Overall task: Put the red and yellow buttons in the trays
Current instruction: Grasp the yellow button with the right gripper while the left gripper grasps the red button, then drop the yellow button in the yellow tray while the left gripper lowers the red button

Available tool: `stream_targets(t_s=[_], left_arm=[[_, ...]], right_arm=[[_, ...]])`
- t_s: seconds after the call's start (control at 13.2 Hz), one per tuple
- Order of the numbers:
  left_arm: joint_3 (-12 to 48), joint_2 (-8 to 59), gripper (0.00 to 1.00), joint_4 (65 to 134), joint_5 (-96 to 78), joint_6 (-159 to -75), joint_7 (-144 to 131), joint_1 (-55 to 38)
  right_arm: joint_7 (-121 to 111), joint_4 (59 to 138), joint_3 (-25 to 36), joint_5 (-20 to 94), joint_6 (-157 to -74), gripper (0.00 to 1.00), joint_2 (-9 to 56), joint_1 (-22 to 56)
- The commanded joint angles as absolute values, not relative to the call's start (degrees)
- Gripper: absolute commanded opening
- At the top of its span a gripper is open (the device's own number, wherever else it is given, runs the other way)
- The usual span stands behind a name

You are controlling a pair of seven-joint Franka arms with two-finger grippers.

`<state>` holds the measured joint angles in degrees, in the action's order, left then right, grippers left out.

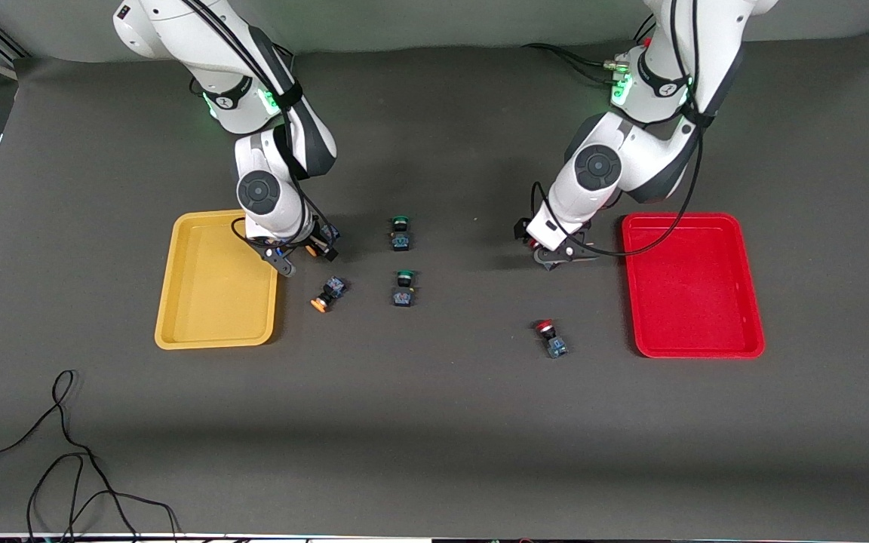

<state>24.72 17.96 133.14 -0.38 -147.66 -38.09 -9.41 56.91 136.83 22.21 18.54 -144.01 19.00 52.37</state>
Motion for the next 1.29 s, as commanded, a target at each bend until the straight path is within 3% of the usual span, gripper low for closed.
stream_targets(t_s=[0.0,0.08,0.15,0.3,0.38,0.61,0.76,0.99,1.21], left_arm=[[24.0,22.0,0.91,133.3,0.9,-152.7,-40.2,-10.8],[23.8,22.6,0.82,133.3,0.9,-153.4,-40.2,-11.0],[23.8,22.6,0.64,133.6,1.4,-153.4,-40.2,-11.0],[23.6,22.6,0.1,133.5,3.2,-153.4,-40.2,-10.8],[23.6,22.6,0.0,133.3,3.2,-153.4,-40.2,-10.7],[23.7,20.6,0.0,132.9,3.2,-152.4,-40.3,-10.6],[24.0,17.5,0.0,131.8,3.1,-149.5,-41.2,-10.8],[24.2,9.6,0.0,123.3,2.6,-127.7,-41.3,-10.8],[22.7,6.7,0.0,107.4,2.7,-103.1,-37.9,-6.8]], right_arm=[[56.8,136.9,22.6,21.4,-145.3,0.0,19.3,53.8],[56.8,136.8,22.6,21.4,-144.8,0.0,18.9,53.7],[56.8,136.8,22.7,21.4,-144.5,0.0,18.2,53.7],[56.5,136.2,23.4,21.4,-140.2,0.0,15.0,53.4],[55.6,135.6,25.2,21.4,-136.4,0.0,11.9,52.9],[47.1,132.9,37.9,18.6,-123.9,0.0,3.5,53.1],[40.2,133.4,44.3,15.3,-123.0,0.0,2.5,53.3],[32.4,136.1,49.0,14.9,-126.1,0.0,5.9,53.1],[29.7,137.6,49.0,15.2,-133.0,0.0,11.6,53.0]])
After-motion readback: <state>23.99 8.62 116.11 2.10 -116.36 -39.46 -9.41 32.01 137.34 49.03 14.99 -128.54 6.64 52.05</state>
